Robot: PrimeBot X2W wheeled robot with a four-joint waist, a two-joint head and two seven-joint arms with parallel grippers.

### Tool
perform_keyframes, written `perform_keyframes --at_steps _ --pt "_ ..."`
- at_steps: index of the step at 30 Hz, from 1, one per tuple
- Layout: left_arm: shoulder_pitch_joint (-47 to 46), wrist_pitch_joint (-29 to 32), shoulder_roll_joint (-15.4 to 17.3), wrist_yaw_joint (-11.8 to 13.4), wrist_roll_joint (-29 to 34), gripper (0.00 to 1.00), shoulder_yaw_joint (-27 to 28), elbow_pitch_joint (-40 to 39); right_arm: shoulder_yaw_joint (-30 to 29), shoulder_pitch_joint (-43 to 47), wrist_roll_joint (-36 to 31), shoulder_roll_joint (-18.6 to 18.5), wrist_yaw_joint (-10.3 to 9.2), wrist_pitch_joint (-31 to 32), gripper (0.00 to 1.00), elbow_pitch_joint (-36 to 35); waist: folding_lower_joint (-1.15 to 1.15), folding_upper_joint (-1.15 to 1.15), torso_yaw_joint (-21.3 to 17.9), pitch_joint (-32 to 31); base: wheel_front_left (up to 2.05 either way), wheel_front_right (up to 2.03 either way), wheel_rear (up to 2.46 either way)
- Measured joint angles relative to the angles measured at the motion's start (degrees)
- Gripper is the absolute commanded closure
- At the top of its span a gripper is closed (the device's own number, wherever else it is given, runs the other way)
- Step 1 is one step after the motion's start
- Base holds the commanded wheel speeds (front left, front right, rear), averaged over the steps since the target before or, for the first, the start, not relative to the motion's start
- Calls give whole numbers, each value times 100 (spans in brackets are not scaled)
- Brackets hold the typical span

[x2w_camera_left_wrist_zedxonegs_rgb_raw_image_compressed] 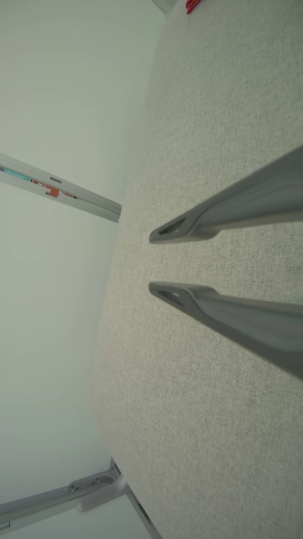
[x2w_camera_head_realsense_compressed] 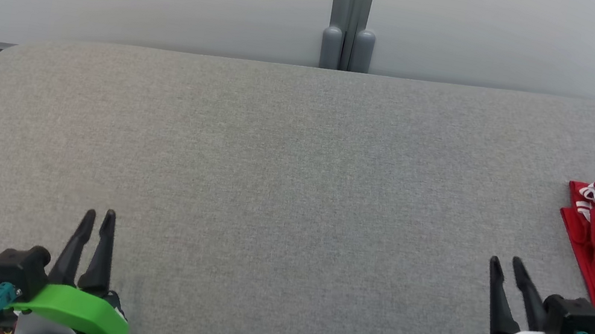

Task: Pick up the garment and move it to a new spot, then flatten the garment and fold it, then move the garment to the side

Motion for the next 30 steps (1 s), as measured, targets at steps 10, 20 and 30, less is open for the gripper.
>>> perform_keyframes --at_steps 10,20,30 --pt "76 250 -27 -3 -702 100 69 86 -77 78 859 33 0 171 100 204 0 0 1 -2 0 0 0" --pt "76 499 -54 -3 -1599 100 190 -15 -122 66 1962 46 0 303 100 203 0 0 1 -4 0 0 0" --pt "75 721 -71 -3 -2372 100 267 -112 -175 12 2930 68 0 422 100 208 0 0 2 -6 0 0 0"
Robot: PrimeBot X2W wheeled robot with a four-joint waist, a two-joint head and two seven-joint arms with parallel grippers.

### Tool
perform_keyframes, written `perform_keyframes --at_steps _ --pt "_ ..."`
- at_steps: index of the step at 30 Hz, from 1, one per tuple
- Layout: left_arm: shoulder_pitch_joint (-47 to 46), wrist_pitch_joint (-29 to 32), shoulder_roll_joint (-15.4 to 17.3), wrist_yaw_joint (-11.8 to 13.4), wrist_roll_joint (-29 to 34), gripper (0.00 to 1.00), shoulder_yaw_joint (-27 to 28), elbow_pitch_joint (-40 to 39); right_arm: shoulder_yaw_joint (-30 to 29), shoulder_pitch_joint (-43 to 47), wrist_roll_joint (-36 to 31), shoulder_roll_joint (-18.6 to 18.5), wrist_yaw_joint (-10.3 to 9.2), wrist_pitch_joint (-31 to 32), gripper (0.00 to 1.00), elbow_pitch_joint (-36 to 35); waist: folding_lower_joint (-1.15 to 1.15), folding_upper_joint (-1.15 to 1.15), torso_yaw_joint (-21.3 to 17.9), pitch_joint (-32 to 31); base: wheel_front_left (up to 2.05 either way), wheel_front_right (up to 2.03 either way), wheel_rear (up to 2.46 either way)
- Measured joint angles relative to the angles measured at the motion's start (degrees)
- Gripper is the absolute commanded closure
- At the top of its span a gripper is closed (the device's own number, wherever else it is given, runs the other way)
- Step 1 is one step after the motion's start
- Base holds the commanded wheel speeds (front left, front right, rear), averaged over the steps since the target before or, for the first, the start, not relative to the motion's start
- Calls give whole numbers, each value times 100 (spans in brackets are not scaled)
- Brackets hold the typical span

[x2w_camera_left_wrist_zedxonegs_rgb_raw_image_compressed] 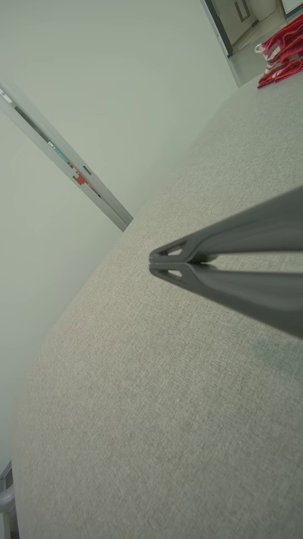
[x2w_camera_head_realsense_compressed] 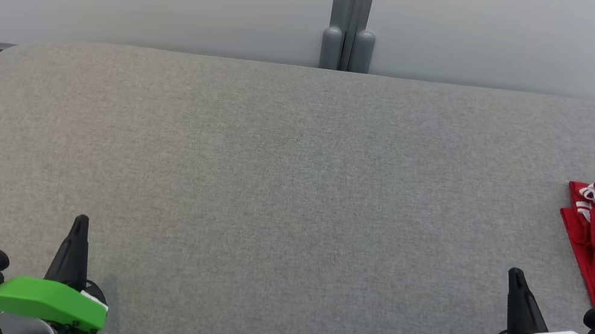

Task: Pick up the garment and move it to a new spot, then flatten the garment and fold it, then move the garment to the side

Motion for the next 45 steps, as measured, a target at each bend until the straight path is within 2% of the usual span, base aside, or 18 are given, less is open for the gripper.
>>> perform_keyframes --at_steps 18,45 --pt "-16 358 -18 0 -1259 100 156 -132 -93 -88 1524 20 -1 219 100 29 0 0 1 -4 0 0 0" --pt "-58 803 -32 0 -2732 100 343 -294 -209 -209 3339 45 -4 477 100 67 0 0 3 -9 0 0 0"
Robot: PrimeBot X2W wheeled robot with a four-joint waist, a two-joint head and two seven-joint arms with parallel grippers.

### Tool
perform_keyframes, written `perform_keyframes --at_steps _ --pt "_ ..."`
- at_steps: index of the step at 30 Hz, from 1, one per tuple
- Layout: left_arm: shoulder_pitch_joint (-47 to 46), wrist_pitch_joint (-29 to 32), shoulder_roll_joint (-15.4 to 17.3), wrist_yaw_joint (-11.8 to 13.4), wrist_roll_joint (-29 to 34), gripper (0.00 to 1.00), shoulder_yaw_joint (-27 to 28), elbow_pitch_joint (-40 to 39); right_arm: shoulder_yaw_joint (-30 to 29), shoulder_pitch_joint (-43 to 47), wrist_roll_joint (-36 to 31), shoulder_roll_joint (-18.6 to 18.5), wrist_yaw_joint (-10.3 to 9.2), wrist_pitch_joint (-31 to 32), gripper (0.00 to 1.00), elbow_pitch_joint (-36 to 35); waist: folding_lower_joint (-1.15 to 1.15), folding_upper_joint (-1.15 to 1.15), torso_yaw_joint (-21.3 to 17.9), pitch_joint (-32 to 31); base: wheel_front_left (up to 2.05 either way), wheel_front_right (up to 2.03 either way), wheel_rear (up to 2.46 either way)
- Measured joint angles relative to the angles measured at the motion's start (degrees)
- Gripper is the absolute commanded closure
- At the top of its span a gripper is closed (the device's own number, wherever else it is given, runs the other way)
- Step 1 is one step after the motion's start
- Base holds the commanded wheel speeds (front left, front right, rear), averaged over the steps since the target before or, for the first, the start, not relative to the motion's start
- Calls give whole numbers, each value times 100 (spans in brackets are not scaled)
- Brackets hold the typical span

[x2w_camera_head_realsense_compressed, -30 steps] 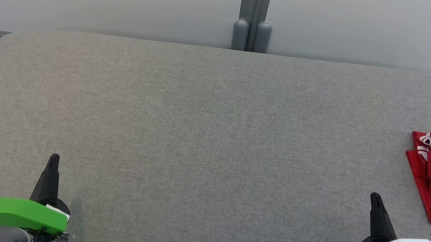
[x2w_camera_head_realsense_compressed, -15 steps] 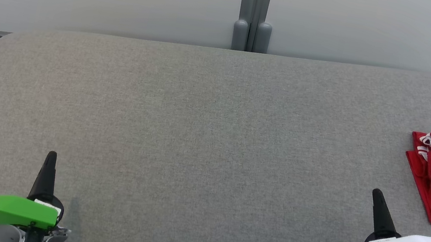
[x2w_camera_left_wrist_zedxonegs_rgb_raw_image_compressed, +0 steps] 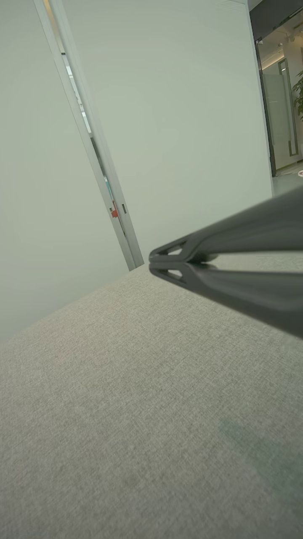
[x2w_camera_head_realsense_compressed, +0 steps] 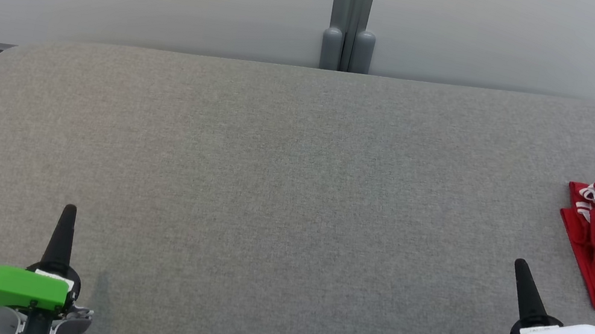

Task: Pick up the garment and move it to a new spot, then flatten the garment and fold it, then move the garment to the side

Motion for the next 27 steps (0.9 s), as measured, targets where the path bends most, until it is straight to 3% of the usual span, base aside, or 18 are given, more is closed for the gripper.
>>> perform_keyframes --at_steps 27 --pt "-54 336 -13 0 -1155 100 152 -138 -93 -90 1429 12 -1 198 100 29 0 0 2 -5 0 0 0"
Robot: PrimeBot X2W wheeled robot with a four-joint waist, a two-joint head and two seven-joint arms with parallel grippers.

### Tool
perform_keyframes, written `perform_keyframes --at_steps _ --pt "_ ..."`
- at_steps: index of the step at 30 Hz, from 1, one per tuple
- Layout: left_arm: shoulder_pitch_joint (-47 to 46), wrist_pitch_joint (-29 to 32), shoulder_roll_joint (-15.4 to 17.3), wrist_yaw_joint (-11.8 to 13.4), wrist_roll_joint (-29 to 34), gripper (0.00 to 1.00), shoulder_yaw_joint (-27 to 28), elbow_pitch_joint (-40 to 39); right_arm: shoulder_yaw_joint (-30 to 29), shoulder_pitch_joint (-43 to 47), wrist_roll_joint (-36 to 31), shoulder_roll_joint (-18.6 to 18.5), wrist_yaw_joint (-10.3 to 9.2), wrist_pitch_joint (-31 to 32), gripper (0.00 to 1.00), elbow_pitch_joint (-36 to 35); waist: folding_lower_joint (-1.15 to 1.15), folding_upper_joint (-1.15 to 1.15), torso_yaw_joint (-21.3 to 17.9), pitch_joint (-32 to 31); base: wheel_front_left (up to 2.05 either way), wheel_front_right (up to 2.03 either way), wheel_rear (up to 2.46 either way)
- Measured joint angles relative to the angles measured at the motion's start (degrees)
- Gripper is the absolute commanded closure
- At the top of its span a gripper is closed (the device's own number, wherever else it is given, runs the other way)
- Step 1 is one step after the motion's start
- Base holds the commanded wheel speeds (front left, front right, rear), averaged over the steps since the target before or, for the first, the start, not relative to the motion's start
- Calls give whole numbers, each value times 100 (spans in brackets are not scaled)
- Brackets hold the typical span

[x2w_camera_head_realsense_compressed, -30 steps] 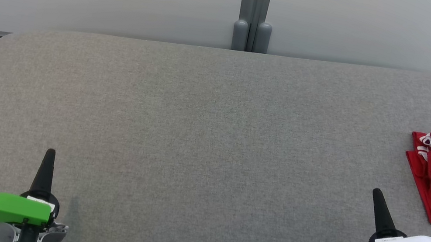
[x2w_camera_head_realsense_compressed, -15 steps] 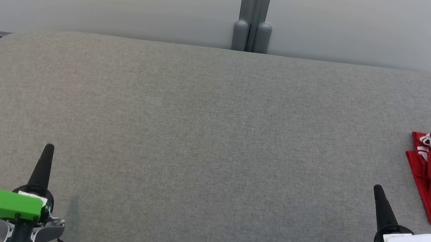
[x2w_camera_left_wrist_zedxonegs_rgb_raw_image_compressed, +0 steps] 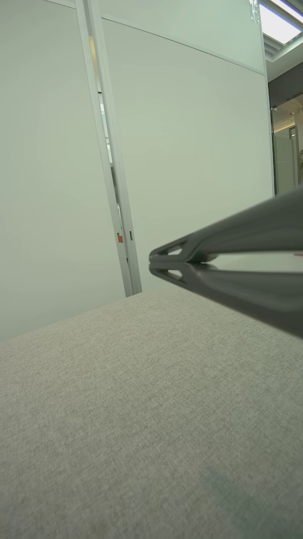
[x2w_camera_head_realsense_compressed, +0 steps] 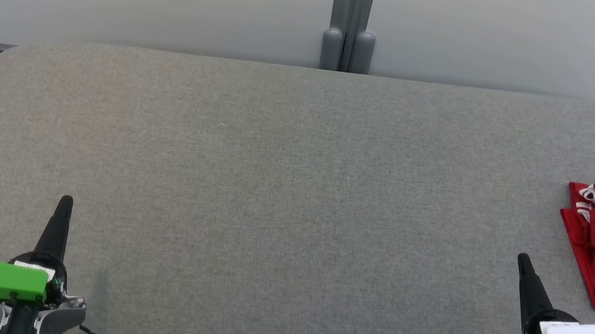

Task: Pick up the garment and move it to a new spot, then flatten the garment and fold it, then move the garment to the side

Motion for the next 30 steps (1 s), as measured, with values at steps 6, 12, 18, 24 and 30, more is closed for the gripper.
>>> perform_keyframes --at_steps 6,12,18,24,30 --pt "-3 67 -2 0 -248 100 21 -24 -20 -25 289 1 0 47 100 7 0 0 0 -1 0 0 0" --pt "-8 133 -4 0 -447 100 46 -46 -34 -43 548 4 0 74 100 13 0 0 1 -2 0 0 0" --pt "-17 200 -7 0 -659 100 75 -71 -49 -58 806 7 0 115 100 18 0 0 1 -4 0 0 0" --pt "-34 264 -10 0 -853 100 103 -97 -66 -90 1053 8 0 153 100 22 0 0 2 -5 0 0 0" --pt "-50 272 -11 0 -953 100 115 -110 -73 -93 1147 11 -1 166 100 25 0 0 2 -6 0 0 0"
